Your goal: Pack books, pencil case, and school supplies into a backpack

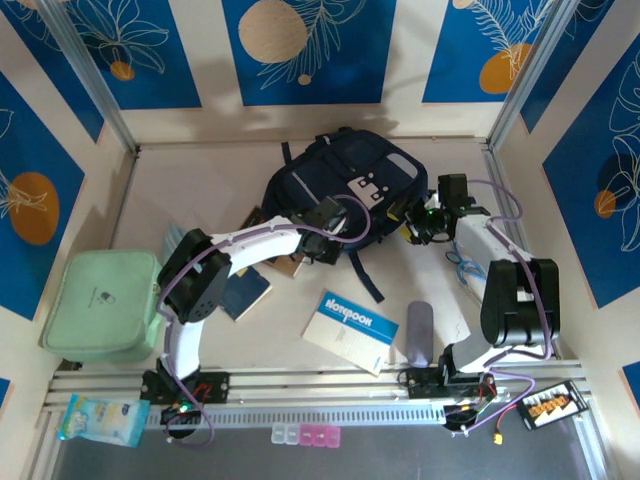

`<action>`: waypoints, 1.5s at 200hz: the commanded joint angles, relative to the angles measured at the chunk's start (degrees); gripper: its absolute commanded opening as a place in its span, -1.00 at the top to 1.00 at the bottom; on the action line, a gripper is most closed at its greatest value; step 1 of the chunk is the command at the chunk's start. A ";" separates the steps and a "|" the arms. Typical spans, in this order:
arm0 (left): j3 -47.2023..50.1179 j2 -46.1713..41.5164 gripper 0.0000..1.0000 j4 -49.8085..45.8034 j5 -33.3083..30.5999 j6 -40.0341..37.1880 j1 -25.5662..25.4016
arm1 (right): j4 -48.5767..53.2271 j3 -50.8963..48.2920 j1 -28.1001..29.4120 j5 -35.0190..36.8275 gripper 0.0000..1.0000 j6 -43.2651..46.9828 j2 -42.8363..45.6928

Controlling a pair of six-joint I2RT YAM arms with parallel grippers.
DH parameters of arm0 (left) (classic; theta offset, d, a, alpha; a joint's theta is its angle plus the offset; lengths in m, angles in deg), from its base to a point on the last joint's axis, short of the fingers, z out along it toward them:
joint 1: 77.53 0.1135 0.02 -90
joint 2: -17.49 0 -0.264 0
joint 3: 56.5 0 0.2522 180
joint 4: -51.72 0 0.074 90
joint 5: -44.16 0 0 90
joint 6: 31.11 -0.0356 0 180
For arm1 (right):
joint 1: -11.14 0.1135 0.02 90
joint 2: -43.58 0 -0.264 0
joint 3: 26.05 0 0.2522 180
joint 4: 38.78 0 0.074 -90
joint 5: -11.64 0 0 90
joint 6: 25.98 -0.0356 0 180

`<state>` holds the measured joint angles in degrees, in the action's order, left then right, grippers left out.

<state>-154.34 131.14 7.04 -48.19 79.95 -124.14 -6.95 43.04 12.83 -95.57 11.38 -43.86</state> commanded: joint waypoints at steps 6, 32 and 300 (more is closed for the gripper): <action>-0.08 -2.35 1.00 1.26 3.15 -0.49 0.44 | -1.63 -3.39 2.35 0.08 -0.17 -5.40 2.26; 0.84 -5.12 1.00 3.77 5.94 -0.75 0.31 | -5.71 -5.92 4.26 -1.21 -0.19 -10.50 2.19; 7.60 -17.59 1.00 0.11 -0.25 -9.23 6.70 | -6.34 -1.55 2.05 0.01 0.89 -2.55 -3.95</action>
<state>-148.17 118.68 7.28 -49.65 71.99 -115.72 -14.67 39.02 15.61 -94.70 4.54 -49.22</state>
